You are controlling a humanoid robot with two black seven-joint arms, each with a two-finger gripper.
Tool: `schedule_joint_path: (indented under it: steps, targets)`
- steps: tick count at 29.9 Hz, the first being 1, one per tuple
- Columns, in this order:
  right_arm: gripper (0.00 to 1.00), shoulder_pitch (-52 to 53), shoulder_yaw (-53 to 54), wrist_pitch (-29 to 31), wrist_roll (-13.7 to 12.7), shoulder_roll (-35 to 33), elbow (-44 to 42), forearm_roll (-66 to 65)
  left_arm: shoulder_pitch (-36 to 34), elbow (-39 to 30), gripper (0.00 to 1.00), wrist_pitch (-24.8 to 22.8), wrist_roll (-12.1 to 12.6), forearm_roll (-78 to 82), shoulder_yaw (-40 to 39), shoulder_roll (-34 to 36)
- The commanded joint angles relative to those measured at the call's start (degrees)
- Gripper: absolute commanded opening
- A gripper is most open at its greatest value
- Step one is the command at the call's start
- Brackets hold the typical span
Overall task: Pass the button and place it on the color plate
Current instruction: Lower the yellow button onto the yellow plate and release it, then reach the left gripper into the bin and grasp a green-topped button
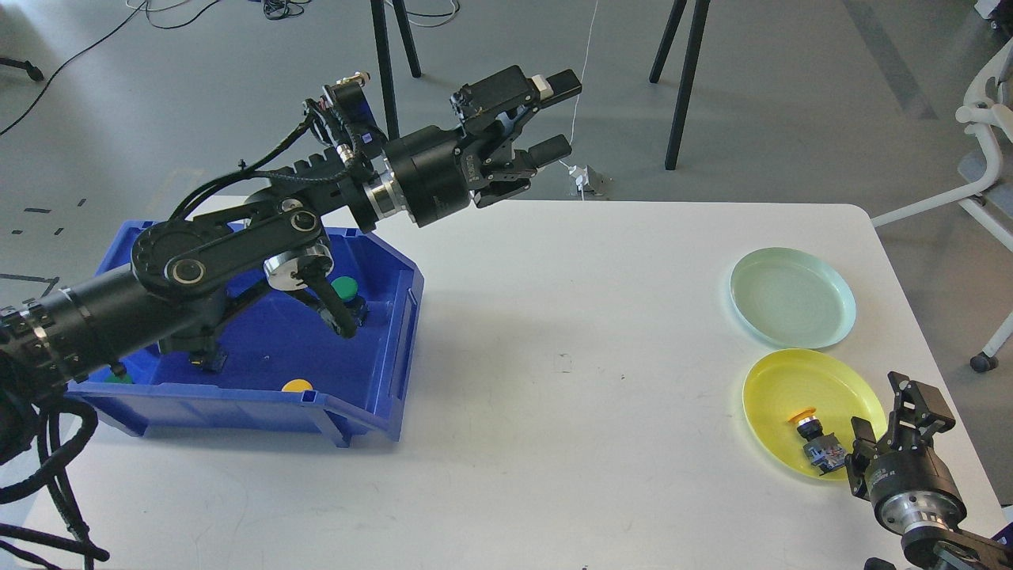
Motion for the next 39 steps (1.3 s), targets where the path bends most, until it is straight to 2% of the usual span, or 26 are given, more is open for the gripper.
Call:
schedule_joint_path:
  steps: [1,4,8,12,16,19,23,26,32,39]
  targets:
    - [0.97,1.0,2.0,0.5,0.0,-0.4,2.3,0.0,-1.2,-2.5,0.95,0.4,0.0,-0.1,-1.2,6.0]
    - [0.97,2.1,5.3,3.8,0.0,-0.4,2.8,0.1,-3.9,-4.7,0.95,-0.2,0.0,0.2,0.2,14.1]
    - [0.97,3.3,9.8,10.6,0.0,-0.3,3.9,0.2,-6.1,-5.1,0.97,-2.6,0.0,4.7,6.5,24.8]
    - [0.97,4.9,14.0,16.9,0.0,0.4,4.2,0.5,-6.4,-7.4,0.98,-9.4,0.0,25.2,8.8,33.6]
    - [0.97,5.4,16.4,23.0,0.0,1.3,4.2,0.8,-5.4,-8.2,0.98,-9.8,0.0,44.3,10.2,38.6]
    - [0.97,5.4,16.5,25.9,0.0,2.3,4.1,1.7,-3.8,-6.8,0.98,-9.8,0.0,54.0,12.5,38.9]
    - [0.97,5.4,16.3,26.5,0.0,2.4,3.9,1.7,-0.5,-0.3,0.98,-9.8,0.0,62.7,13.1,38.1]
    - [0.97,5.1,16.1,26.5,0.0,2.3,3.6,1.8,2.7,4.7,0.98,-9.8,0.0,65.3,13.0,37.4]
    - [0.97,4.0,16.3,26.7,0.0,2.3,3.5,1.8,5.3,14.6,0.97,-9.8,0.0,65.9,13.7,30.8]
    - [0.97,3.9,16.4,26.9,0.0,2.3,3.3,1.8,5.7,16.1,0.97,-9.8,0.0,65.9,13.8,29.2]
